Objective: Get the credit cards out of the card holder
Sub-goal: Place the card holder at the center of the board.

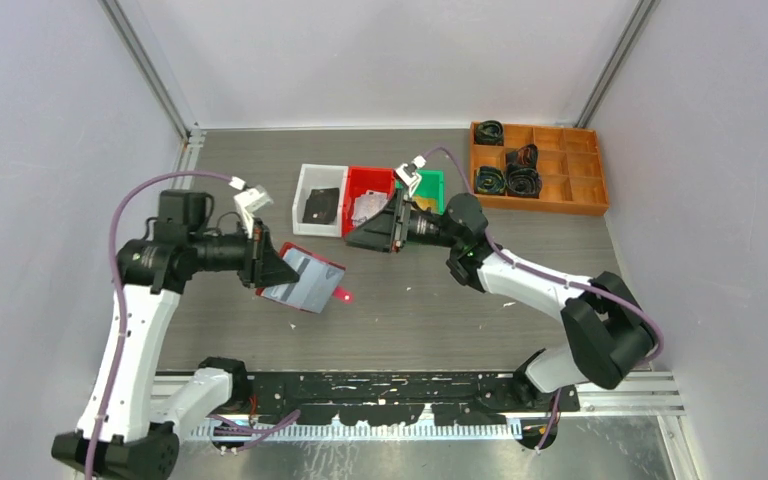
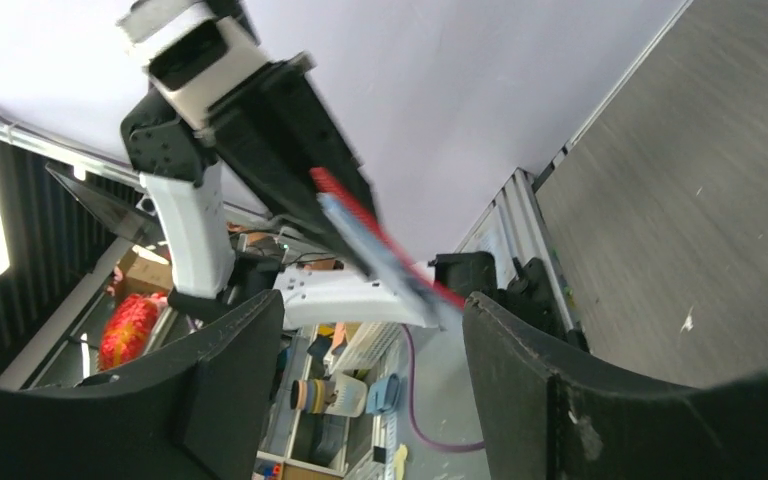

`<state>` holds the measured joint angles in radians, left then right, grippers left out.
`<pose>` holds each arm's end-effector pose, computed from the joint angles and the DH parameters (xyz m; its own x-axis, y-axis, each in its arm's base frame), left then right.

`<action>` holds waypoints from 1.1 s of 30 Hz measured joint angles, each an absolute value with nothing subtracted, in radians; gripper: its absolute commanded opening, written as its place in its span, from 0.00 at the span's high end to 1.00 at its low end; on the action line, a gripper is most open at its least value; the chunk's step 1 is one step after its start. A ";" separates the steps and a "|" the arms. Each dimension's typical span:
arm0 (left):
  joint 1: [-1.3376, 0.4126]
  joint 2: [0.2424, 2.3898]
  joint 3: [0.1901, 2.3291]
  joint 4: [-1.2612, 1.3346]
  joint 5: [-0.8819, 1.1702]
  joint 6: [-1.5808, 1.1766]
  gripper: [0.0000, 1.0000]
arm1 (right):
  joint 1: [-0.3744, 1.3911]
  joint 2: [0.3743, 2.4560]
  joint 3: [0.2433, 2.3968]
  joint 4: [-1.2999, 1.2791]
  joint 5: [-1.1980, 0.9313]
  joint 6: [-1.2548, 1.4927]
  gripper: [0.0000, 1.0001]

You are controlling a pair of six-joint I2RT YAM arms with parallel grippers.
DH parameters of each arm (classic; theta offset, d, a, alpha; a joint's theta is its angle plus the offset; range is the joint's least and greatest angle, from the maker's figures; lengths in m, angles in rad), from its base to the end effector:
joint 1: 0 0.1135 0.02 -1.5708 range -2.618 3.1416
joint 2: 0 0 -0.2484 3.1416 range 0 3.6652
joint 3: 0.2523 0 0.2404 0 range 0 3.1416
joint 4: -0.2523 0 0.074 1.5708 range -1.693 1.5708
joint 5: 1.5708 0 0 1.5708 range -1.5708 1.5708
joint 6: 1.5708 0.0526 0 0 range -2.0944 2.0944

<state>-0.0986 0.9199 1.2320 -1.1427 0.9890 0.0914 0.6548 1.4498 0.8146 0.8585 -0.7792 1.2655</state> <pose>0.1370 -0.0577 0.3637 -0.6756 0.1172 -0.7279 0.6793 0.4827 -0.5527 0.2326 0.2252 0.2949 -0.8789 0.1807 -0.4415 -0.4611 -0.0844 0.8833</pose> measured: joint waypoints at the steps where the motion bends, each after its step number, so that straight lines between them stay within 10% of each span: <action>1: -0.127 0.940 1.217 -1.142 0.942 0.122 1.00 | 0.656 1.434 0.799 0.854 -0.780 1.263 0.29; 22: -0.488 1.184 0.702 -0.591 -0.059 0.651 0.95 | 0.604 1.032 0.735 0.074 -0.477 0.841 0.27; 30: -0.590 1.186 0.637 -0.519 -0.153 0.710 0.47 | 0.591 1.034 0.733 -0.003 -0.437 0.821 0.26; 33: -0.602 1.169 0.654 -0.624 -0.061 0.640 0.45 | 0.584 1.037 0.733 -0.038 -0.434 0.814 0.26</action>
